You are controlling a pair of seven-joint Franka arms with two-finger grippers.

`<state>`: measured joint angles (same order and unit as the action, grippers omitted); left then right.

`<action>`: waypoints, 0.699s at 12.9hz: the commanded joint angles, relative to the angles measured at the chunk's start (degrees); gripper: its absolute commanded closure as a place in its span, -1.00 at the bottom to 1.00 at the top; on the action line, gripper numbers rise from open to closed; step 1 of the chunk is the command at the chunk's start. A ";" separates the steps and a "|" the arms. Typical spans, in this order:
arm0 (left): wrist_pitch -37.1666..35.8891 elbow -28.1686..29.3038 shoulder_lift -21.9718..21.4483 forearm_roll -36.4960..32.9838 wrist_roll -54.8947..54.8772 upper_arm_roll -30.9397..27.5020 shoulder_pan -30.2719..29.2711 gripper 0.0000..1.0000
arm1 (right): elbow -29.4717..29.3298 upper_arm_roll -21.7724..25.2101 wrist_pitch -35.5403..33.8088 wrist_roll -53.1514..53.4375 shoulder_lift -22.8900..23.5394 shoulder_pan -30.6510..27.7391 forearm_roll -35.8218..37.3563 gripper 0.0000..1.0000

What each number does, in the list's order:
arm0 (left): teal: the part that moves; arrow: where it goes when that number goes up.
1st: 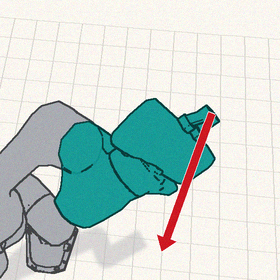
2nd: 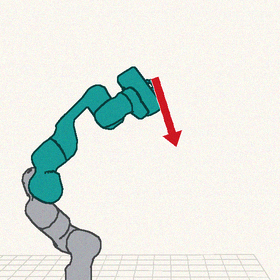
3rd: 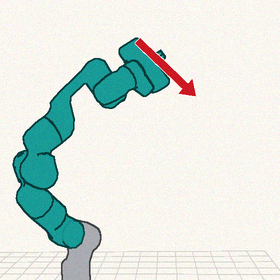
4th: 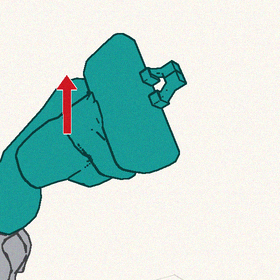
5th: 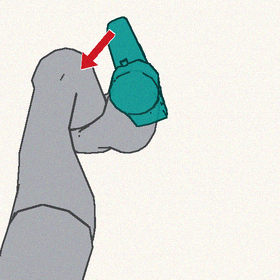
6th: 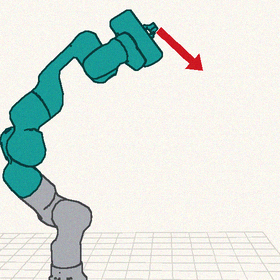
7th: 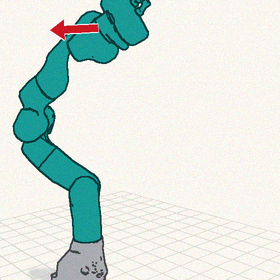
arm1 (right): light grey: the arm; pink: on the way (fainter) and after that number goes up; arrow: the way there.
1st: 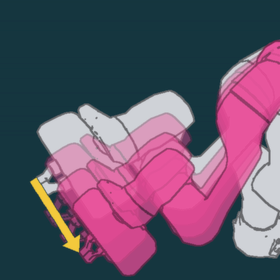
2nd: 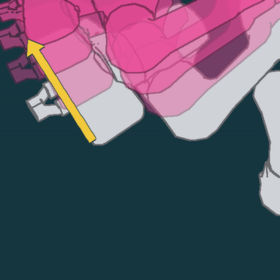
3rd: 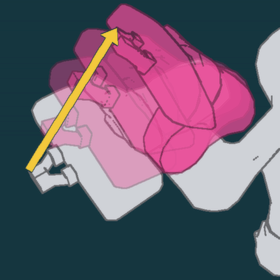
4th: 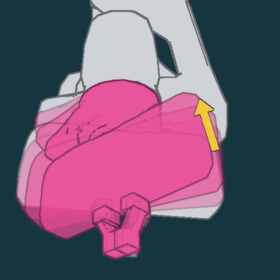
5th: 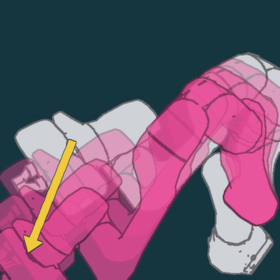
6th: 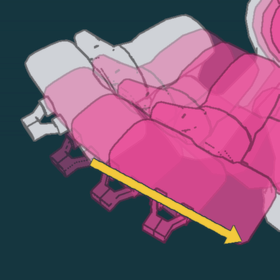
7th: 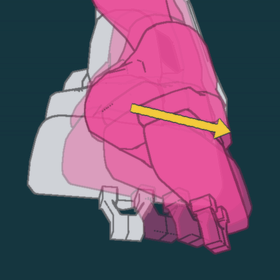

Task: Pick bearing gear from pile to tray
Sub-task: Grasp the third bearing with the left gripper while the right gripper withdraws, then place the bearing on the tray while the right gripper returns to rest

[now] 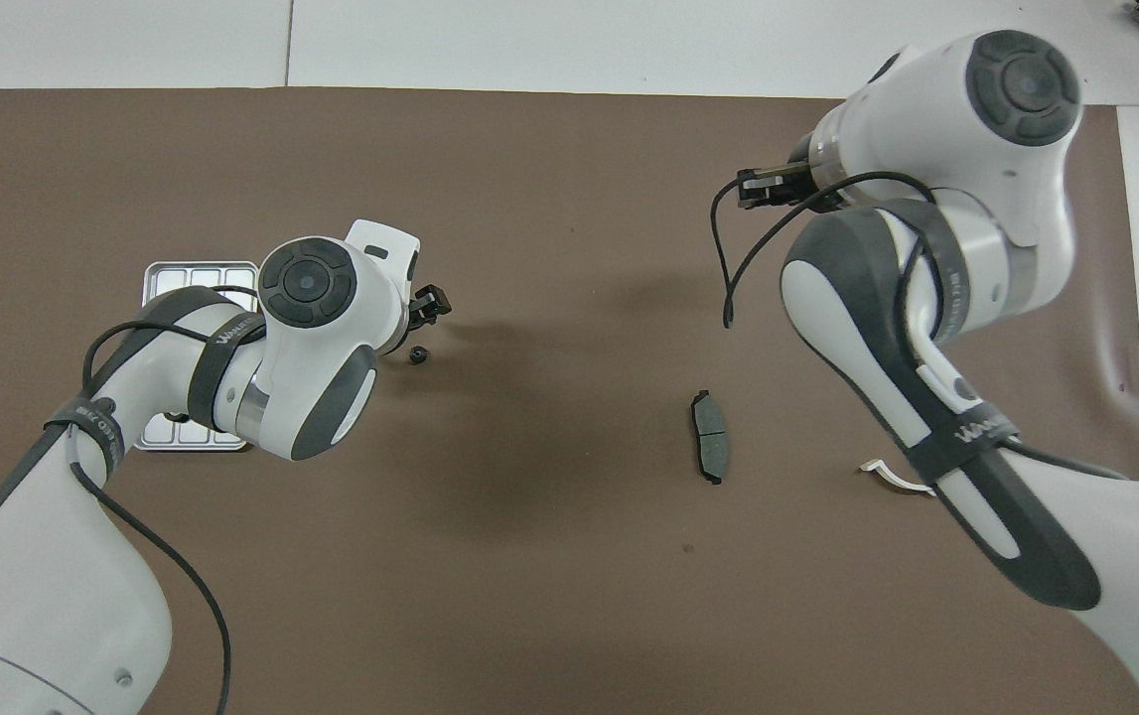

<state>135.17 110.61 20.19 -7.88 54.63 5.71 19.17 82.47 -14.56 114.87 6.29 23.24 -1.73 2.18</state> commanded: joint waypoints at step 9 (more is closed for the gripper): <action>-2.28 2.50 -0.50 -1.00 3.47 -0.70 2.54 0.03 | 8.48 9.28 -25.31 -17.44 -22.61 -7.85 -11.05 -0.37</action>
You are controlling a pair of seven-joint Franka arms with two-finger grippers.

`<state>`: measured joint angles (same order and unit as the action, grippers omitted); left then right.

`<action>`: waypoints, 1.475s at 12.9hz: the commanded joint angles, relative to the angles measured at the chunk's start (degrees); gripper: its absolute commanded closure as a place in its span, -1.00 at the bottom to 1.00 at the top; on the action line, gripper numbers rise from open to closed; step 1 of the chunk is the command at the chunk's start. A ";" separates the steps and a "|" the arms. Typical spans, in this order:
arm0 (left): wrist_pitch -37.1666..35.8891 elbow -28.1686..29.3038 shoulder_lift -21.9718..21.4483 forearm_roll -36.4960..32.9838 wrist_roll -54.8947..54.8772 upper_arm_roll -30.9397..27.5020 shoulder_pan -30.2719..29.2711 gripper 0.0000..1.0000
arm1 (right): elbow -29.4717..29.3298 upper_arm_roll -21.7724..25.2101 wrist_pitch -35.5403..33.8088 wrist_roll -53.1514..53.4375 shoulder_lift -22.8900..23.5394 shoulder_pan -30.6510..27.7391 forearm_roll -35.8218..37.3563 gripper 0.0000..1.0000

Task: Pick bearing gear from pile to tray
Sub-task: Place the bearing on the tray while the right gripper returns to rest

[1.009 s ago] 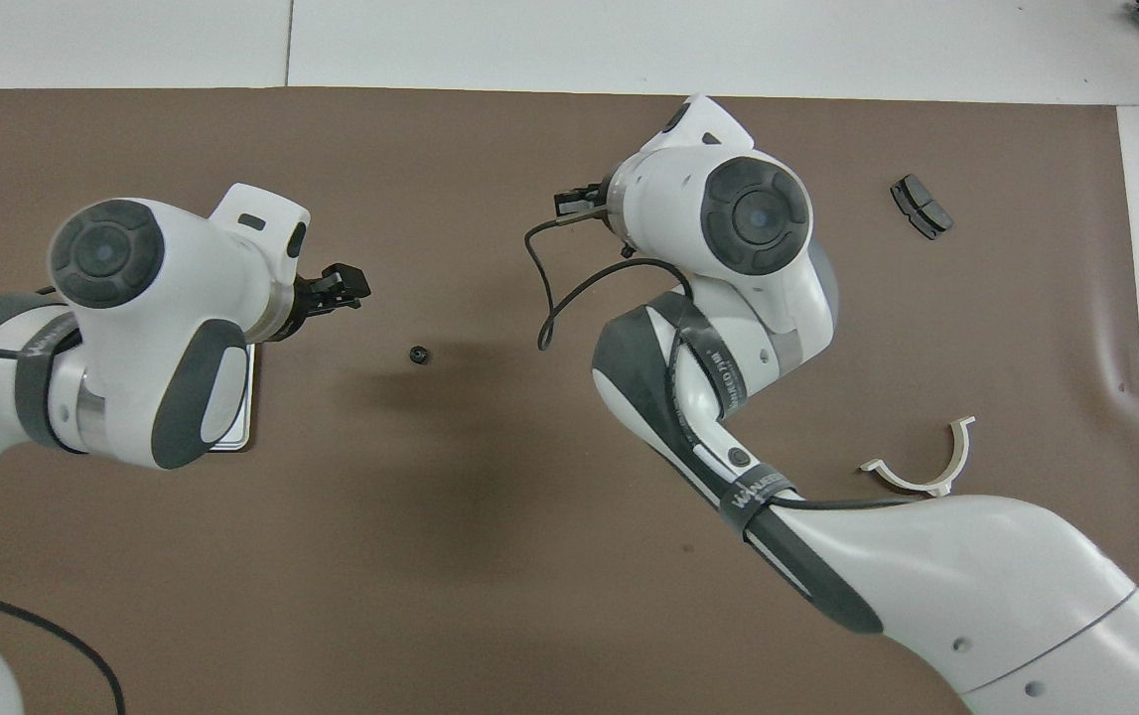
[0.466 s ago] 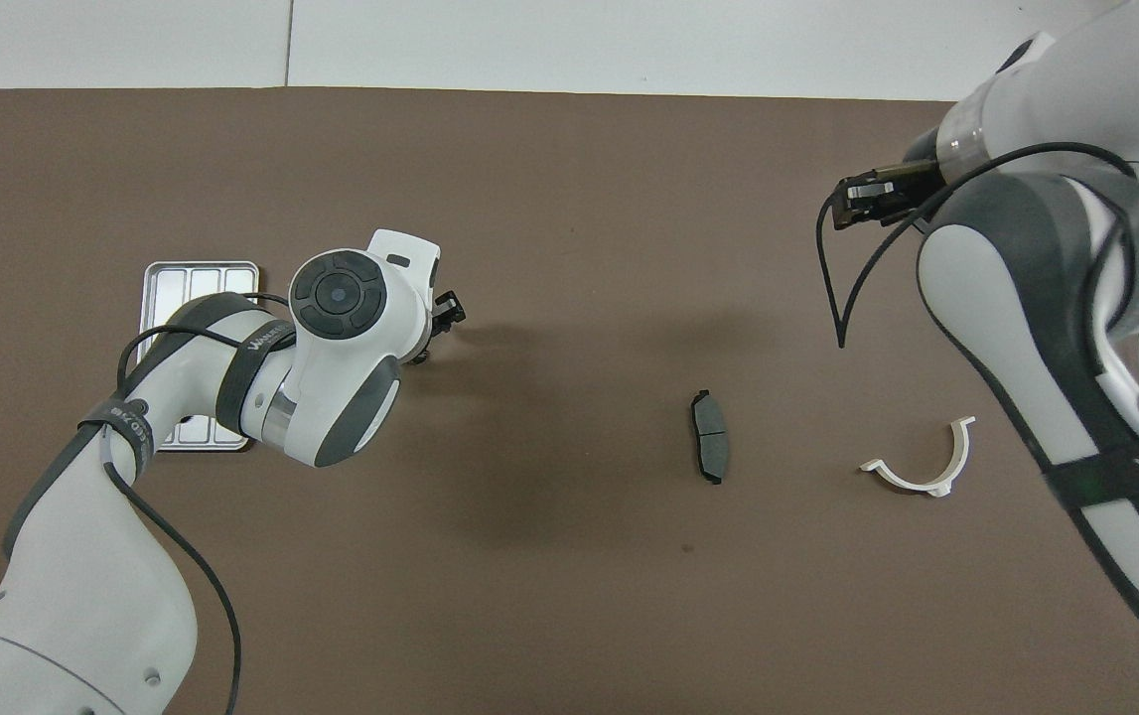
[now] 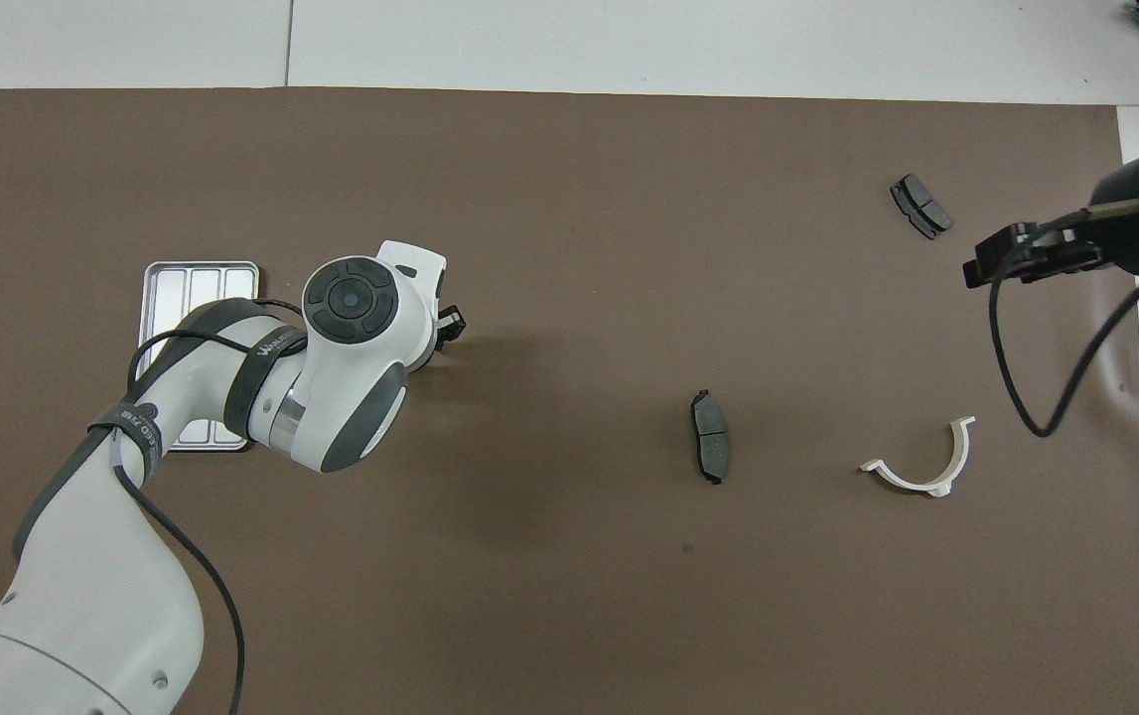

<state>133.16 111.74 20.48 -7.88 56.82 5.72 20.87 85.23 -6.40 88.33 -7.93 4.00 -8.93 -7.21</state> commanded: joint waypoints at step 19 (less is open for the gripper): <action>-8.55 2.24 -12.22 7.97 -40.16 -1.14 -23.48 1.00 | 16.62 0.95 8.70 -3.76 -7.51 0.40 9.58 -1.00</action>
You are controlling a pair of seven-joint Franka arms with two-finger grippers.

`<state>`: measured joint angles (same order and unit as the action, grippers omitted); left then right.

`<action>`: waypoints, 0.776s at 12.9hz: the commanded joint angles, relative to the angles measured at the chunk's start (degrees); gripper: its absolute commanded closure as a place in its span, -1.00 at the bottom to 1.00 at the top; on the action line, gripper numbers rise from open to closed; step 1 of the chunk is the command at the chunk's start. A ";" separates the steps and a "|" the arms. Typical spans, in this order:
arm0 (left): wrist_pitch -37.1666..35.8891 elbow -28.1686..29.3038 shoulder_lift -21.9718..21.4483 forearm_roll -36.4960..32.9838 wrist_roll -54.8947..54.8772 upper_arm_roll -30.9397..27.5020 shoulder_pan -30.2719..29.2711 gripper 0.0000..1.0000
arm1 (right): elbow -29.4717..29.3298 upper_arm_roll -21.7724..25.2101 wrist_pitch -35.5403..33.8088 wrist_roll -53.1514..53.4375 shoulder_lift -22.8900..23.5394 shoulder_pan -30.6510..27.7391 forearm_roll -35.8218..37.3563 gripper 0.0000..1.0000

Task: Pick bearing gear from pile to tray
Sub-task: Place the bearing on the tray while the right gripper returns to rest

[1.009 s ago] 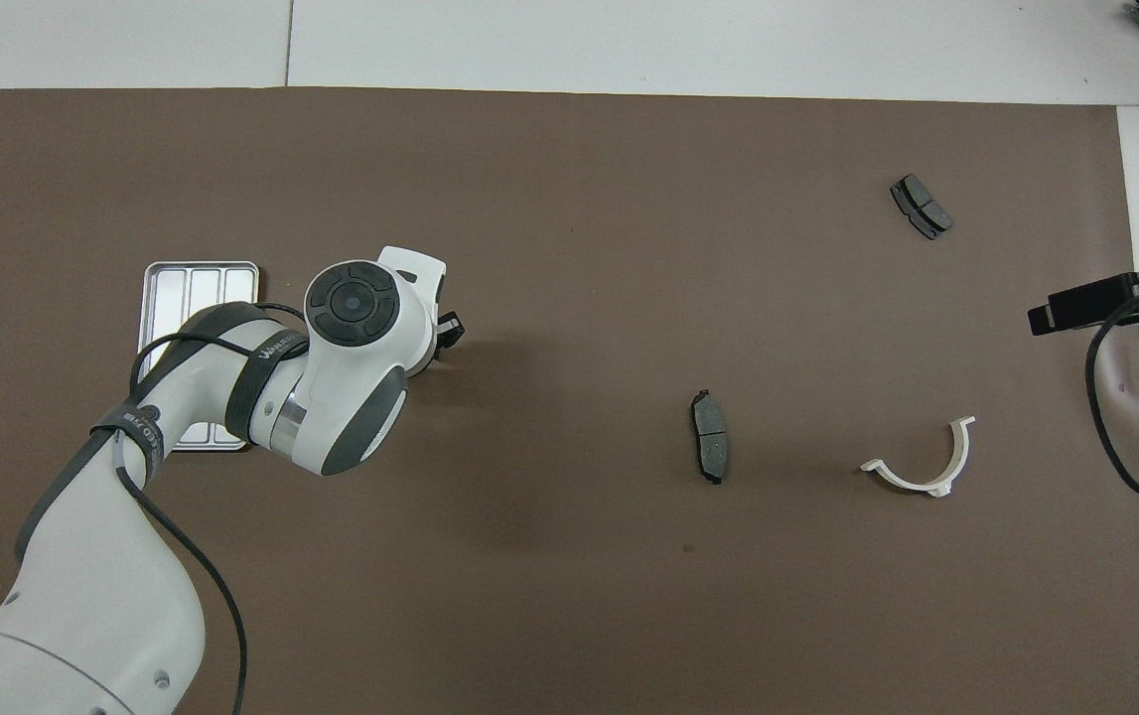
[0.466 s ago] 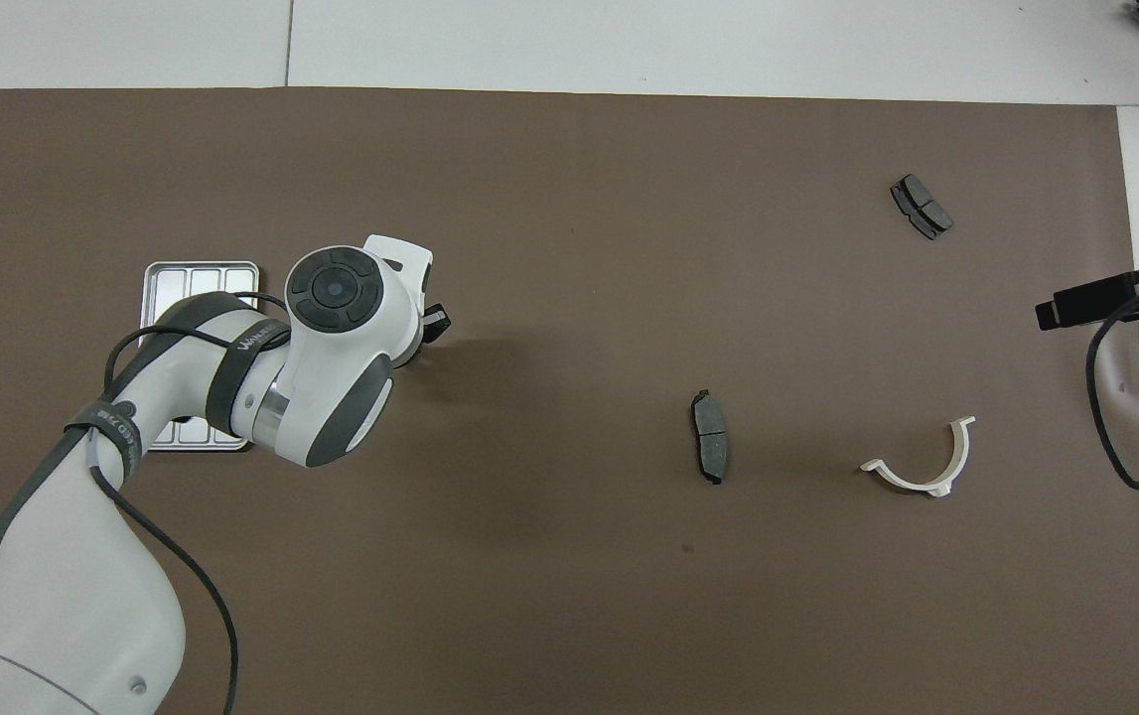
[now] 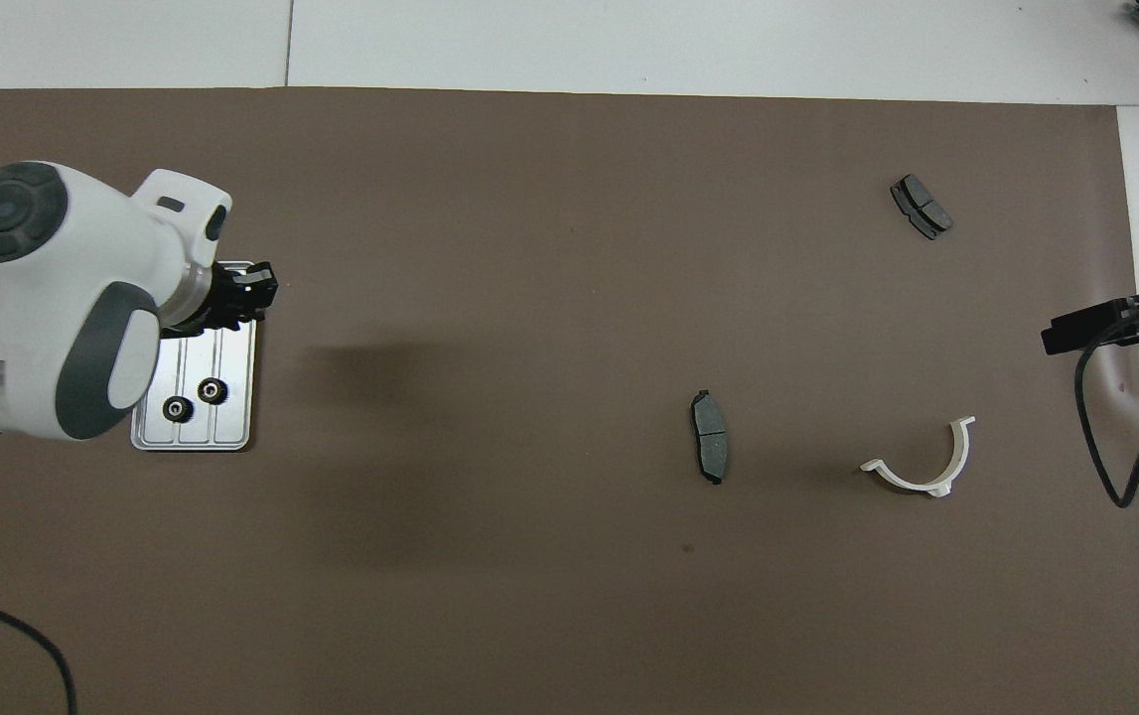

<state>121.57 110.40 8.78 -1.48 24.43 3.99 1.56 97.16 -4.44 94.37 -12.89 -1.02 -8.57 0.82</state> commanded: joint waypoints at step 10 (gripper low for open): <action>18.60 11.15 4.31 1.57 -19.24 0.41 -6.48 -0.25 | 5.50 3.97 2.48 4.01 -2.41 6.35 1.55 -1.00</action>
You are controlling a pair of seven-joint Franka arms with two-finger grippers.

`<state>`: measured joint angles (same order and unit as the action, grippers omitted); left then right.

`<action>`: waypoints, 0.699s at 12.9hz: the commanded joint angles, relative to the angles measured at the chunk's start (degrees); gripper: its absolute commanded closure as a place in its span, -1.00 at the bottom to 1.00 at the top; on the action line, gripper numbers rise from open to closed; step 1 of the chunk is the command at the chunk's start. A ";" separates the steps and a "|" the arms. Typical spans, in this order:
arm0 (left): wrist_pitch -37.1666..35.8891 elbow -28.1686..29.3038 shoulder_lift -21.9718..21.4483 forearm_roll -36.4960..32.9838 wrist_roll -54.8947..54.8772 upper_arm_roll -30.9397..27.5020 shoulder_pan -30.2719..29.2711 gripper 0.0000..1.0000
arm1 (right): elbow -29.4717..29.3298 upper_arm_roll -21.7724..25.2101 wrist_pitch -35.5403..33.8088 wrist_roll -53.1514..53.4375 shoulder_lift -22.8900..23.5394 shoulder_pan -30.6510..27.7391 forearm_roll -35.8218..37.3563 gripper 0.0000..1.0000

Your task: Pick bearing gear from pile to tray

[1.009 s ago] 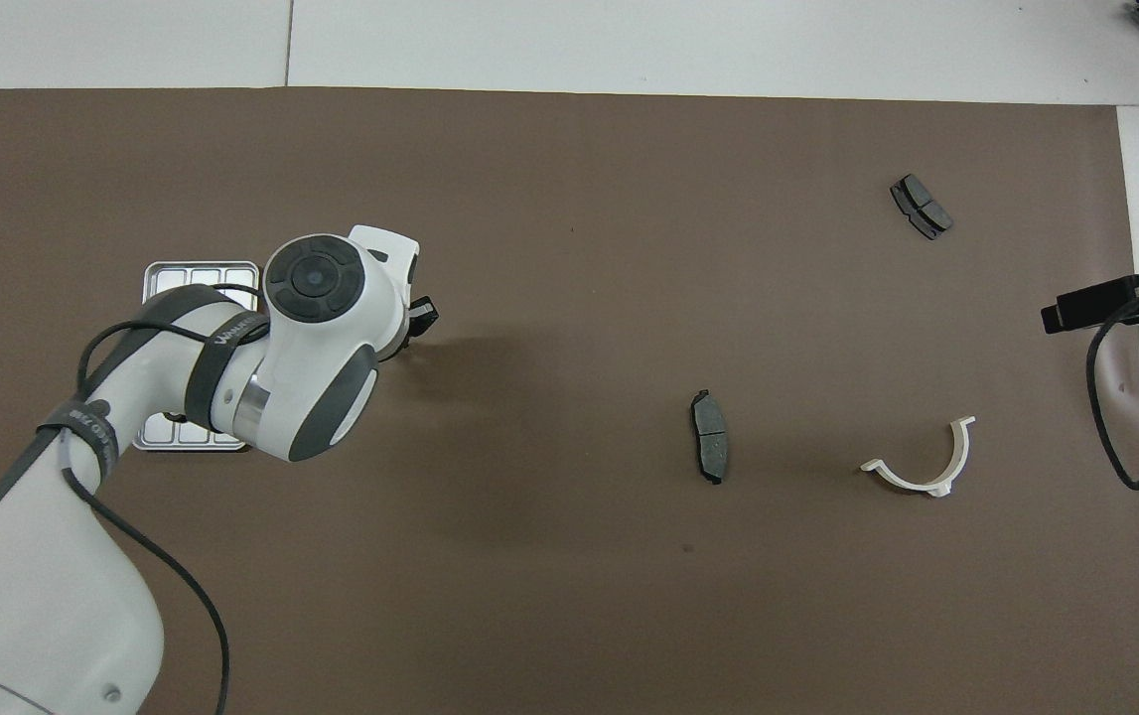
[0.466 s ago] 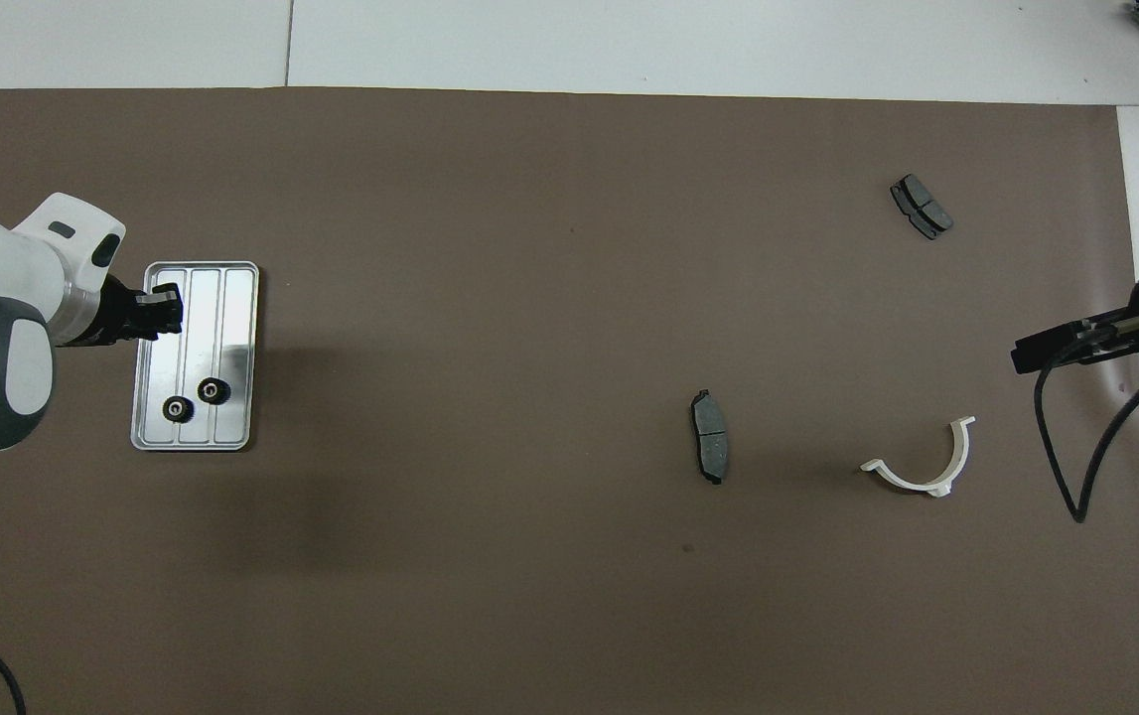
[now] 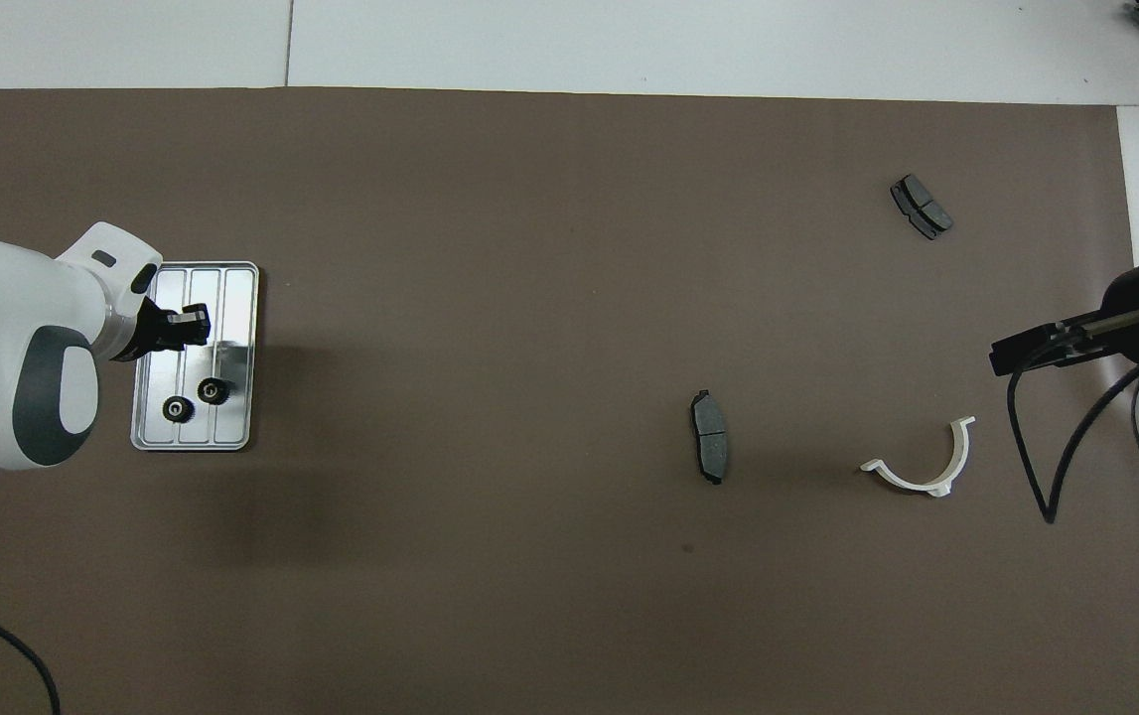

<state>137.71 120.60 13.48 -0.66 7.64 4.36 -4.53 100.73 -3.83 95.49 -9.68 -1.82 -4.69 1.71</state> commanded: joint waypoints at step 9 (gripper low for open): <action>-22.29 -12.14 -6.18 -3.21 -6.93 1.18 6.18 -1.00 | 1.57 3.92 4.26 2.90 -1.08 5.30 0.31 -1.00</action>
<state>118.91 108.64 9.22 -2.83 1.19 6.03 -1.47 100.73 -0.17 97.94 -8.82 -1.84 0.41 1.71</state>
